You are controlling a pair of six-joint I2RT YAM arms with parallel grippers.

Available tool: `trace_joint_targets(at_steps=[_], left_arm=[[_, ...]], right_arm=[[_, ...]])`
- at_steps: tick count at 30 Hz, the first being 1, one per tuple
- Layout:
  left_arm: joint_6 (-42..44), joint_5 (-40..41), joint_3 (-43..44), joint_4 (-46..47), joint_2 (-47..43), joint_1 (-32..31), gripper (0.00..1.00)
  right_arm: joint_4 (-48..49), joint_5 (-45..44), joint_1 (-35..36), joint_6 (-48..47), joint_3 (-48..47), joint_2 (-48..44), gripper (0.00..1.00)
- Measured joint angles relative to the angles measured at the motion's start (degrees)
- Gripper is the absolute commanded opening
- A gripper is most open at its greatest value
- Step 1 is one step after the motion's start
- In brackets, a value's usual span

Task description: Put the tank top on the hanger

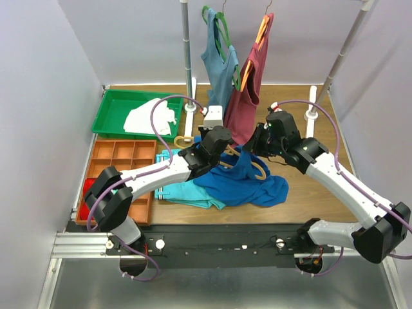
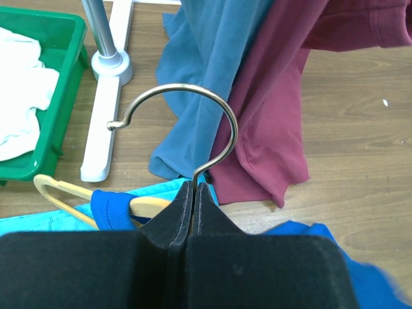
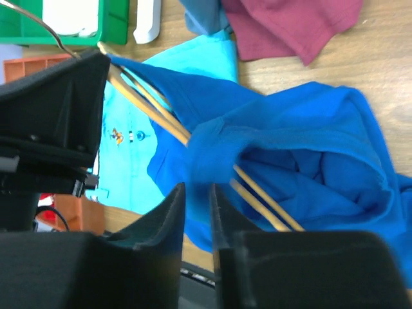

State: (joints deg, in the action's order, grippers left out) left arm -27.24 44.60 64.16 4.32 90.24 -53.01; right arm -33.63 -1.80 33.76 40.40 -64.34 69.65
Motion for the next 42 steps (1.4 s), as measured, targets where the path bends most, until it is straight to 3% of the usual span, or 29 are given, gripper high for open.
trace_joint_targets(at_steps=[3, 13, 26, 34, 42], left_arm=[[0.0, 0.0, 0.0, -0.2, 0.0, -0.6, 0.00], [0.9, 1.0, 0.0, -0.3, 0.0, -1.6, 0.00], [4.3, 0.8, 0.6, -3.8, -7.5, -3.7, 0.00], [10.1, 0.8, 12.7, -11.9, -8.0, -6.0, 0.00], [17.0, -1.8, 30.5, -22.1, -8.4, -7.3, 0.00]], right_arm=[[0.0, -1.2, 0.0, -0.2, 0.0, -0.2, 0.48], [-1.2, -4.5, 0.0, -4.3, -1.4, -5.4, 0.50], [-5.5, 3.1, 0.0, -14.4, 0.8, -10.6, 0.54], [-9.8, 1.0, 0.0, -15.0, -10.4, -11.1, 0.56], [-9.4, 1.4, 0.0, -17.4, -22.6, -14.6, 0.60]])
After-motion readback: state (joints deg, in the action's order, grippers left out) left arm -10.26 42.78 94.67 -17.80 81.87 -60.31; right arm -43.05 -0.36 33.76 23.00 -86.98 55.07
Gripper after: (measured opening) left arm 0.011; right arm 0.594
